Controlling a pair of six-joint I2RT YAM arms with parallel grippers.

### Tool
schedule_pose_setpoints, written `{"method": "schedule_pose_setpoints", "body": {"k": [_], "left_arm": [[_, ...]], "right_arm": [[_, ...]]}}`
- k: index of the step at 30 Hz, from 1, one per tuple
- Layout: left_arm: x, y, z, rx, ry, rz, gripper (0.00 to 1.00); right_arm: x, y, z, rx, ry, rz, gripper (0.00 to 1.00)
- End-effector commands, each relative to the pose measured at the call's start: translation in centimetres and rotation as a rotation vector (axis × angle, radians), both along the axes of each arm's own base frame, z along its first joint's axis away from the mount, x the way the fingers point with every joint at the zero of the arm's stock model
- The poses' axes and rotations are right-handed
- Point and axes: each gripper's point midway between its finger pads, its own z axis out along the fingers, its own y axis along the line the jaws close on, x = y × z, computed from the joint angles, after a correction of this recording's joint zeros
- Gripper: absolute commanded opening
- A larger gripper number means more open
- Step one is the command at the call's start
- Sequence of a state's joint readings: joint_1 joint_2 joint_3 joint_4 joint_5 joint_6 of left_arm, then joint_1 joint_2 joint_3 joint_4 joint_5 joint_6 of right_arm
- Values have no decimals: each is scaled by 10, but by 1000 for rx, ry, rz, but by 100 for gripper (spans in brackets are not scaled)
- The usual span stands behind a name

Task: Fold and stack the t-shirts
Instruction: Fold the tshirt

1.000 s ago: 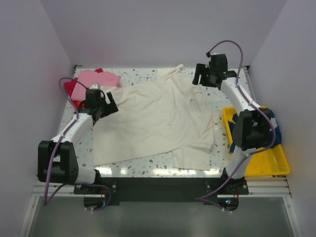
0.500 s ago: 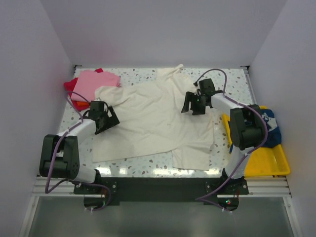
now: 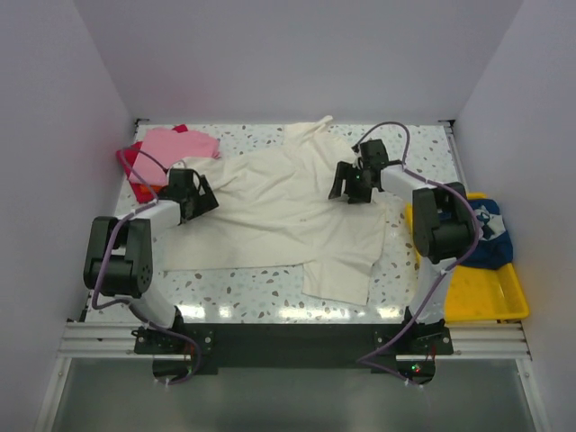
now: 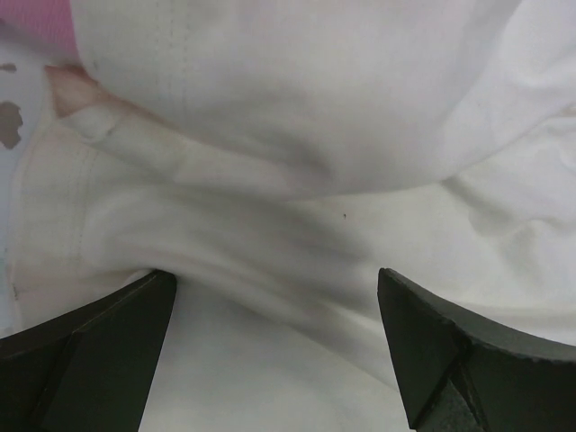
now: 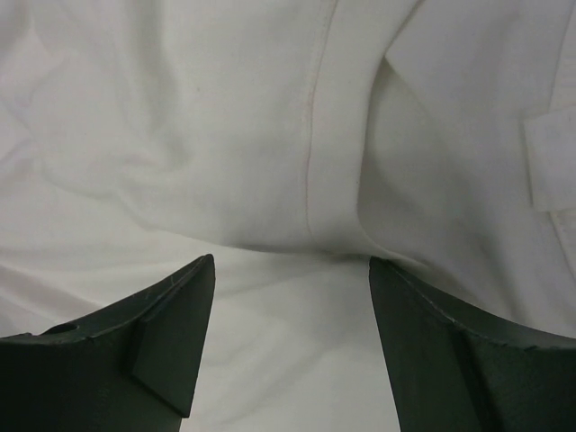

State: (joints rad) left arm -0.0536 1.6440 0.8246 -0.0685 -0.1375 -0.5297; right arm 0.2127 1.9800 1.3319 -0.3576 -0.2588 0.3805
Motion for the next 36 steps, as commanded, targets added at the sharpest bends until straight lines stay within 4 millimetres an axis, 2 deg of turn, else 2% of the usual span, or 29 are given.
{"method": "schedule_pose_setpoints", "body": {"k": [1, 5, 8, 10, 13, 16, 17, 18, 20, 21, 22, 23, 24, 29, 30, 32, 33, 34, 36], "left_arm": [[-20, 10, -43, 48, 159, -14, 100], [0, 10, -41, 61, 147, -30, 100], [13, 9, -29, 64, 130, -42, 100], [18, 6, -14, 53, 84, -52, 100], [12, 9, 11, 59, 37, -33, 100], [-10, 18, 32, 76, 0, 36, 100], [-26, 22, 27, 83, 19, 63, 100], [-37, 25, 42, 83, -9, 98, 100], [-57, 35, 49, 81, -26, 206, 100], [-76, 39, 54, 79, -36, 244, 100], [-85, 43, 55, 60, -54, 320, 100], [-100, 45, 47, 54, -37, 349, 100], [-109, 46, 54, 43, -57, 372, 100], [-140, 49, 38, 11, 7, 492, 100], [-141, 50, 36, -2, 14, 520, 100], [-145, 55, 31, -1, 47, 555, 99], [-146, 55, 29, -11, 50, 574, 98], [-147, 57, 28, -17, 55, 589, 97], [-149, 62, 23, -53, 67, 628, 86]], "right_arm": [[16, -19, -23, -87, 11, -46, 74], [32, -21, -27, -99, 10, -61, 74], [44, -18, -22, -89, 1, -58, 74], [51, -15, -15, -76, -18, -52, 74], [58, -10, 1, -51, -39, -32, 74], [63, -4, 27, -21, -88, -17, 74], [63, -1, 33, -7, -96, -11, 74], [65, -1, 41, 3, -109, -12, 74], [65, 4, 60, 33, -137, -5, 74], [64, 5, 65, 42, -145, -4, 74], [65, 6, 71, 51, -155, -6, 74], [63, 7, 74, 60, -155, -6, 75], [60, 9, 80, 71, -162, 0, 74], [46, 13, 92, 115, -170, 1, 74], [43, 14, 101, 123, -183, 4, 74], [37, 12, 104, 123, -183, 5, 74], [34, 12, 113, 125, -202, 10, 74], [31, 12, 115, 126, -205, 12, 75], [24, 9, 118, 122, -206, 15, 75]]}}
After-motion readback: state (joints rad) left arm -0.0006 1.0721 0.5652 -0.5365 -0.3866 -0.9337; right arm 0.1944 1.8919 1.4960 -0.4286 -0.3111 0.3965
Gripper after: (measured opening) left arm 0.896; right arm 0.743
